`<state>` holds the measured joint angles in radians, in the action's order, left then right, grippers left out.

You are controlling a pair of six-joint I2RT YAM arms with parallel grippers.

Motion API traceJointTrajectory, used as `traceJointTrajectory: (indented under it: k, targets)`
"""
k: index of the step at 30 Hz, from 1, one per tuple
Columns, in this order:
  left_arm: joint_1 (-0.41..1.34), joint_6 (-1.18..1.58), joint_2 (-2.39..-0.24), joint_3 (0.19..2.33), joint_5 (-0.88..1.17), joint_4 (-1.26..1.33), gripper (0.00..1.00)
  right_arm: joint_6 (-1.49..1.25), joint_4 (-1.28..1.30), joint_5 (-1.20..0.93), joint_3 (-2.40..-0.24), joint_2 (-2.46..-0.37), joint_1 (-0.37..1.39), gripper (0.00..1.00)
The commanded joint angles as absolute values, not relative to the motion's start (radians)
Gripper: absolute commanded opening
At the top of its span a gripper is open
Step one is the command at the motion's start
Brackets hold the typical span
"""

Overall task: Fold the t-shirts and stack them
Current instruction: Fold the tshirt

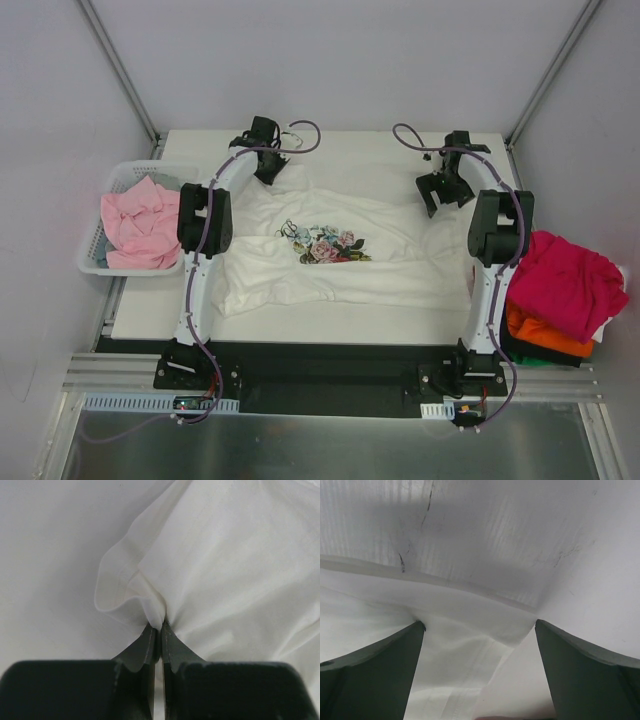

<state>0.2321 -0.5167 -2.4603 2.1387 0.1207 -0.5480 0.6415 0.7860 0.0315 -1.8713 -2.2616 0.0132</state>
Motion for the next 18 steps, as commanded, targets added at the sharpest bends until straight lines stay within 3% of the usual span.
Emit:
traceJointTrajectory:
  k: [1,5,8,14,18]
  targets:
    - [0.235,-0.538,-2.388,2.102,0.12,-0.578,0.0,0.675,0.845,0.038,-1.94,-2.29,0.002,0.95]
    - [0.235,-0.546,-2.375,2.082,0.121,-0.577,0.0,0.687,0.864,0.052,-1.962,-2.31,0.002,0.81]
    - [0.236,-0.546,-2.367,2.069,0.124,-0.577,0.0,0.693,0.867,0.064,-1.968,-2.315,0.002,0.61]
    - [0.236,-0.555,-2.365,2.057,0.118,-0.575,0.0,0.701,0.868,0.083,-1.957,-2.309,0.003,0.47]
    - [0.236,-0.551,-2.37,2.057,0.121,-0.575,0.0,0.701,0.868,0.089,-1.95,-2.306,-0.015,0.43]
